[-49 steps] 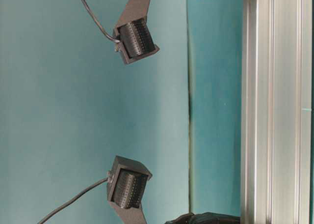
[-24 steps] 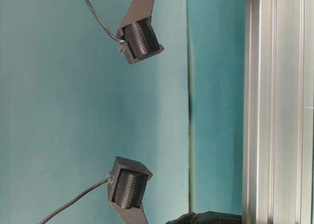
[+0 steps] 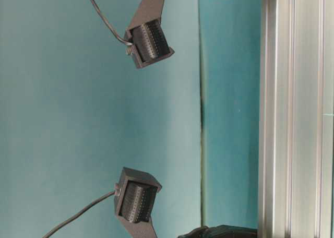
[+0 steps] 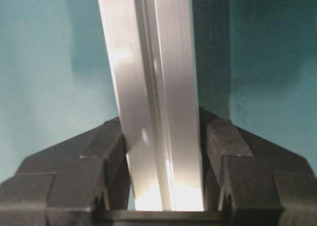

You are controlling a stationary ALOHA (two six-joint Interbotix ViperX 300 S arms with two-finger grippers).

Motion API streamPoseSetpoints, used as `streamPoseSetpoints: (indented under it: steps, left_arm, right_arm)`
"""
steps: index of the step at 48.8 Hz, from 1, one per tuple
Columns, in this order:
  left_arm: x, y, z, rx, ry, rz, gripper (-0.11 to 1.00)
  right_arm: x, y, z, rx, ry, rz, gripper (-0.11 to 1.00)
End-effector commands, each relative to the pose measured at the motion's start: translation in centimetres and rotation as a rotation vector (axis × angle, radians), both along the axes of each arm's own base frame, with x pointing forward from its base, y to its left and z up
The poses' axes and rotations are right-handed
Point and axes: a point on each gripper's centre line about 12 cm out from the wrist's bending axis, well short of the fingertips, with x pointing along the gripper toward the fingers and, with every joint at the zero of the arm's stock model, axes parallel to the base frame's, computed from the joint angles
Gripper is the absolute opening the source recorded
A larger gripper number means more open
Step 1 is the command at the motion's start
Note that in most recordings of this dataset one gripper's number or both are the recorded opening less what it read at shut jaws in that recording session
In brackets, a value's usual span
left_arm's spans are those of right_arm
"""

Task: Lift the metal rail with both hands and move it towards you.

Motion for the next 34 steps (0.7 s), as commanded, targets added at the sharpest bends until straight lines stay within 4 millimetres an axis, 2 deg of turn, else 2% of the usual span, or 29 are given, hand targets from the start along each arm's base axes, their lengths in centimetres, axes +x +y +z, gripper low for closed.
streamPoseSetpoints:
  steps: [1,34]
  left_arm:
    - [0.36,-0.08,0.34,-0.004,-0.025,0.002,0.29]
    - [-0.20,-0.07,0.10,-0.004,-0.014,0.003,0.30]
  right_arm:
    - [0.79,-0.18,0.07,0.006,-0.041,-0.024,0.40]
    - [0.68,-0.34,-0.19,0.006,-0.049,-0.034,0.41]
